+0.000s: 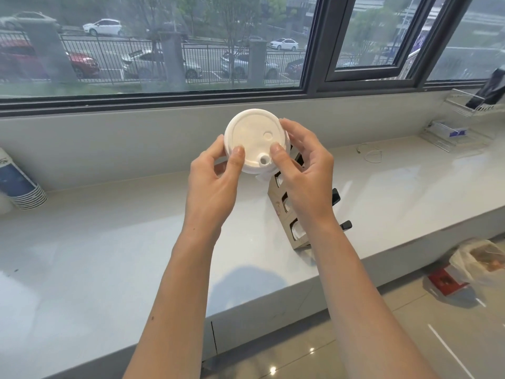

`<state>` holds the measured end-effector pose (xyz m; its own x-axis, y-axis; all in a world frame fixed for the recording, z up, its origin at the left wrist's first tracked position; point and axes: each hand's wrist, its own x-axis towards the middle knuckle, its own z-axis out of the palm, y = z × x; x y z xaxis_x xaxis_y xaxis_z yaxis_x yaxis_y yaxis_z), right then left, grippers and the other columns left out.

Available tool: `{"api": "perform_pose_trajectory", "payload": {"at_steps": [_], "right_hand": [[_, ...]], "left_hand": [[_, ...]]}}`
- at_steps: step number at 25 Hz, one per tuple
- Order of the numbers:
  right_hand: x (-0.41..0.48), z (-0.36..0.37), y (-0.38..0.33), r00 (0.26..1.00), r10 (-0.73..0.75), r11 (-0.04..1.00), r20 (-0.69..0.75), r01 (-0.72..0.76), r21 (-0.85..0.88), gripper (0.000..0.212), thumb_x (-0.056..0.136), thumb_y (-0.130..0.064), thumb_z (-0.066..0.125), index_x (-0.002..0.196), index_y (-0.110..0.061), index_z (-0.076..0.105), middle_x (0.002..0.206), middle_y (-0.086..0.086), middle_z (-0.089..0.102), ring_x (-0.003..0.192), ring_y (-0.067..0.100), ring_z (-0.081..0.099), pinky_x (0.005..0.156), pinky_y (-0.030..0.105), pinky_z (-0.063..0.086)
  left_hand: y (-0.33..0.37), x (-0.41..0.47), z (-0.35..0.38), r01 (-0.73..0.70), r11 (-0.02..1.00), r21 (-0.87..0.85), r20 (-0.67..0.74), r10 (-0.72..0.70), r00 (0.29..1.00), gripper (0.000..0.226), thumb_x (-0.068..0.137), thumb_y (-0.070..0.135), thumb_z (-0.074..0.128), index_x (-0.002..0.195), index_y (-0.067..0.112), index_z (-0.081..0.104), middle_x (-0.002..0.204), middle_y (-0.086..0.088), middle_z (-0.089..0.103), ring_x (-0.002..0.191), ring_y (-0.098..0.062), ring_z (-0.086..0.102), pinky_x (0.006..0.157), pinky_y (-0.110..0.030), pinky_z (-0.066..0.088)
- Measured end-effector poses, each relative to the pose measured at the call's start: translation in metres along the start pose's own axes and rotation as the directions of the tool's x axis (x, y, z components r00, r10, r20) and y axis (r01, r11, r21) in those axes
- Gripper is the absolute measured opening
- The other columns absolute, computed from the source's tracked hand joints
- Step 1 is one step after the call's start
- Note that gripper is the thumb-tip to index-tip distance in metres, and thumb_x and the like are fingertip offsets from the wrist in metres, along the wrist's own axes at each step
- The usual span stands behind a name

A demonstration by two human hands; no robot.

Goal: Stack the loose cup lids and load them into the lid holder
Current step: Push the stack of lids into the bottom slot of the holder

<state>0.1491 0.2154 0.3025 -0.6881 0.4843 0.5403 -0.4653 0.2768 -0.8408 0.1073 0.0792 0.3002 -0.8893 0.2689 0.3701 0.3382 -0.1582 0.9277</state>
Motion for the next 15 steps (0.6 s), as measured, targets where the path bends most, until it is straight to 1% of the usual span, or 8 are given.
{"api": "perform_pose_trajectory", "payload": {"at_steps": [1, 4, 6, 9, 11, 12, 15], "right_hand": [[0.002, -0.008, 0.000, 1.000, 0.006, 1.000, 0.001, -0.006, 0.019, 0.033, 0.092, -0.007, 0.066, 0.124, -0.011, 0.064, 0.130, 0.009, 0.063, 0.126, 0.019, 0.058, 0.089, 0.017, 0.053], [0.006, -0.040, -0.001, 0.999, 0.045, 0.997, 0.005, -0.045, 0.070, 0.030, 0.091, -0.007, 0.067, 0.120, -0.017, 0.065, 0.128, 0.010, 0.064, 0.120, 0.022, 0.062, 0.093, 0.028, 0.057], [0.010, -0.064, -0.003, 0.999, 0.047, 0.995, 0.013, -0.048, 0.084, 0.031, 0.092, -0.005, 0.066, 0.122, -0.014, 0.064, 0.125, 0.009, 0.066, 0.115, 0.020, 0.066, 0.093, 0.032, 0.058], [0.015, -0.104, -0.003, 0.997, 0.071, 0.991, 0.017, -0.072, 0.111, 0.033, 0.093, -0.007, 0.065, 0.127, -0.009, 0.062, 0.118, 0.002, 0.070, 0.107, 0.013, 0.070, 0.088, 0.023, 0.056], [0.017, -0.128, 0.003, 0.992, 0.122, 0.988, -0.006, -0.121, 0.097, 0.040, 0.093, -0.011, 0.067, 0.131, -0.010, 0.058, 0.120, 0.006, 0.070, 0.106, 0.008, 0.070, 0.088, 0.018, 0.055], [0.017, -0.141, 0.007, 0.988, 0.155, 0.983, -0.016, -0.152, 0.100, 0.039, 0.092, -0.012, 0.068, 0.130, -0.011, 0.058, 0.118, 0.008, 0.071, 0.104, 0.008, 0.071, 0.086, 0.017, 0.054], [0.019, -0.174, 0.022, 0.976, 0.218, 0.971, -0.020, -0.215, 0.105, 0.030, 0.092, -0.013, 0.069, 0.121, -0.005, 0.063, 0.110, 0.010, 0.075, 0.099, 0.011, 0.073, 0.082, 0.019, 0.055]], "left_hand": [[0.001, 0.000, 0.009, -0.008, 1.000, 0.002, -0.005, 0.008, 1.000, 0.021, 0.102, 0.025, 0.055, 0.116, 0.028, 0.070, 0.109, 0.004, 0.077, 0.105, -0.015, 0.071, 0.103, -0.045, 0.054], [0.004, -0.002, 0.041, -0.039, 0.999, 0.009, -0.029, 0.039, 0.999, 0.020, 0.103, 0.024, 0.056, 0.117, 0.029, 0.069, 0.109, 0.008, 0.076, 0.103, -0.010, 0.070, 0.103, -0.044, 0.054], [0.004, -0.005, 0.065, -0.054, 0.999, -0.004, -0.038, 0.054, 0.998, 0.020, 0.103, 0.024, 0.055, 0.116, 0.030, 0.069, 0.107, 0.013, 0.076, 0.103, -0.007, 0.069, 0.103, -0.043, 0.054], [0.002, -0.010, 0.104, -0.043, 0.999, -0.020, -0.035, 0.042, 0.999, 0.021, 0.105, 0.023, 0.053, 0.118, 0.028, 0.068, 0.103, 0.021, 0.077, 0.103, -0.001, 0.069, 0.101, -0.035, 0.056], [-0.002, -0.014, 0.127, -0.026, 0.999, -0.020, -0.034, 0.025, 0.999, 0.023, 0.104, 0.023, 0.054, 0.121, 0.024, 0.068, 0.104, 0.022, 0.077, 0.104, 0.001, 0.069, 0.099, -0.032, 0.056], [-0.004, -0.016, 0.138, -0.012, 1.000, -0.015, -0.038, 0.011, 0.999, 0.024, 0.104, 0.023, 0.055, 0.123, 0.021, 0.069, 0.106, 0.020, 0.077, 0.105, 0.000, 0.070, 0.099, -0.032, 0.056], [-0.015, -0.021, 0.166, 0.064, 0.998, -0.017, -0.052, -0.065, 0.997, 0.028, 0.101, 0.025, 0.059, 0.125, 0.016, 0.071, 0.112, 0.010, 0.078, 0.106, -0.005, 0.071, 0.100, -0.036, 0.057]]}}
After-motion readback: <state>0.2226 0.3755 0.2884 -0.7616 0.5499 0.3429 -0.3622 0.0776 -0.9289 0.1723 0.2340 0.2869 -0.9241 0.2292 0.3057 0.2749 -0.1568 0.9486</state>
